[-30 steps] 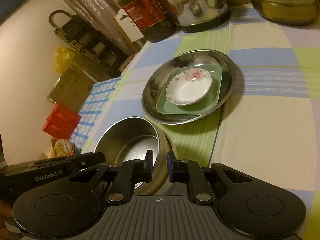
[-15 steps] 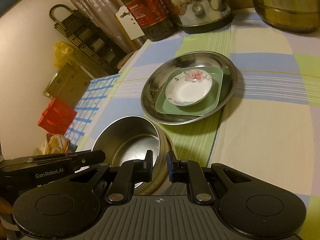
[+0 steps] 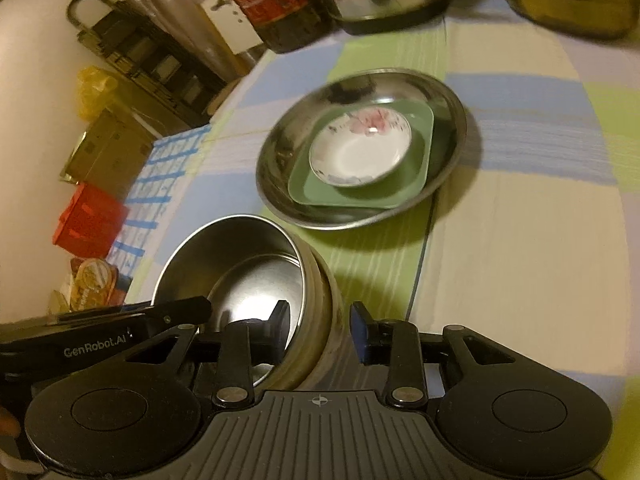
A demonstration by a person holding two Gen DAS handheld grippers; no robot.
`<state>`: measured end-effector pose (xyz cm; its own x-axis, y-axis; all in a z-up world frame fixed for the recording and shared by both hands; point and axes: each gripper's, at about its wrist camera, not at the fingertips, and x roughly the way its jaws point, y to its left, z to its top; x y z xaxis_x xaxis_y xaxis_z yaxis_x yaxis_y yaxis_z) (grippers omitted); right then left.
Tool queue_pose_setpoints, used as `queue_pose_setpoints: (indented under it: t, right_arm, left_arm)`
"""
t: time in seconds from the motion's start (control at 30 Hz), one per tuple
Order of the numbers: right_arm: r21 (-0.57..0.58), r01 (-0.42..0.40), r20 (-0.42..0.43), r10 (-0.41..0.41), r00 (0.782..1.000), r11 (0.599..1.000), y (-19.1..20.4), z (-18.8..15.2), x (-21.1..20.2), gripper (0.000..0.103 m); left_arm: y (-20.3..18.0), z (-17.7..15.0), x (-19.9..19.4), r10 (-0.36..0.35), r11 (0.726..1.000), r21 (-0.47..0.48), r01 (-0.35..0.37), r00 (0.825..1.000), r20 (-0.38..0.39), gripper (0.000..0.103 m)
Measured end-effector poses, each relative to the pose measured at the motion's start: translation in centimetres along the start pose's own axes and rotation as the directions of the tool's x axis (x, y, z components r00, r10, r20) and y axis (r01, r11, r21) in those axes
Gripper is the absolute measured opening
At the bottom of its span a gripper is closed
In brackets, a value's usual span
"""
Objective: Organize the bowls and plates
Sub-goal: 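Lift the nested bowl stack with both grippers toward the steel plate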
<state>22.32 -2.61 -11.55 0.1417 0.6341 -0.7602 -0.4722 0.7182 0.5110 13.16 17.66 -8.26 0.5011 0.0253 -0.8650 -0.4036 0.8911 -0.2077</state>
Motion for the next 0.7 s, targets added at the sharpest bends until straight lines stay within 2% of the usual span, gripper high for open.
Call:
queue_pose_setpoints:
  t: [0.17,0.53,0.7]
  right_arm:
    - [0.037,-0.003,-0.022,0.004,1.000,0.999,-0.2,0.1,0.6,0.032]
    - [0.020,0.038,-0.033,-0.037,0.999,0.999,1.1,0.8,1.1,0.029]
    - [0.053,0.045,-0.043,-0.043,0.998,0.998,0.9,1.2,1.3,0.029]
  left_arm:
    - [0.1,0.1,0.3,-0.013,1.000,0.019,0.014,1.000,-0.003,0.028]
    - [1.0,1.6,1.0,-0.031,0.999,0.023,0.031,1.000,-0.007,0.028]
    - [0.9,1.9,1.6,-0.030,0.997,0.068,0.031,0.999,-0.019,0.026]
